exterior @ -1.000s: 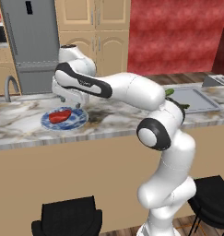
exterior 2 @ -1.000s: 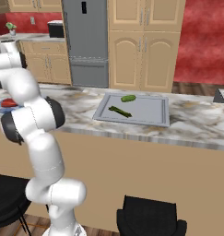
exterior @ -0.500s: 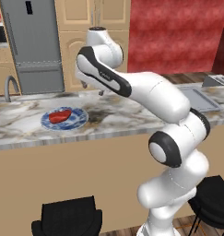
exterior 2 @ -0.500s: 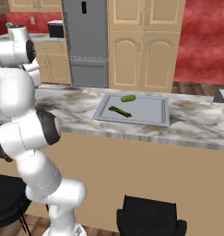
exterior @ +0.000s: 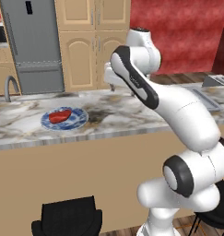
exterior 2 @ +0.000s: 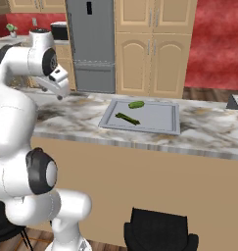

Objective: Create a steak meal by picking up the steak and asparagus from the tray and placing them on the plate. Leave the pickle on the tray.

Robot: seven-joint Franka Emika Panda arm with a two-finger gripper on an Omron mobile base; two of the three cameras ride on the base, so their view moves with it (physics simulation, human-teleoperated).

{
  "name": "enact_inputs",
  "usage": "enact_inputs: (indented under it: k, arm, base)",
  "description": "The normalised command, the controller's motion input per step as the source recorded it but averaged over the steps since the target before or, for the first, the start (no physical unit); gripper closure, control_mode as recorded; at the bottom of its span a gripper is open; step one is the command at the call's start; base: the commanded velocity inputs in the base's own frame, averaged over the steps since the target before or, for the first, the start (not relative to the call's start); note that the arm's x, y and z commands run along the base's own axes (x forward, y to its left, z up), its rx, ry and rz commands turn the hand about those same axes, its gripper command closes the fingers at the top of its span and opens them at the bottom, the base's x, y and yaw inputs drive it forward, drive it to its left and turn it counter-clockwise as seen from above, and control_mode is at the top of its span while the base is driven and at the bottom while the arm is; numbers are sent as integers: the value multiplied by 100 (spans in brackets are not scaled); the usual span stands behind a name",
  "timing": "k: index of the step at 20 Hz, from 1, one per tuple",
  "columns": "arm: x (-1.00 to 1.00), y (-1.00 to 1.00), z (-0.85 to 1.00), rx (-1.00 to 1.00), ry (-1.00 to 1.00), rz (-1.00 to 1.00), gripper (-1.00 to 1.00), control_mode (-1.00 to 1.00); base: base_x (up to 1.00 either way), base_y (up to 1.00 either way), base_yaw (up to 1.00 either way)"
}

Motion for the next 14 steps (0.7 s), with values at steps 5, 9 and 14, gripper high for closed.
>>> enact_inputs:
  k: [5,9,14]
  arm:
    - [-41,-100,2,-20,0,40,-100,-100]
    - [-12,-99,1,-28,8,42,-100,-100]
    - [-3,-99,0,-25,12,41,-100,-100]
  base:
    - [0,0,0]
    - [0,0,0]
    - [0,0,0]
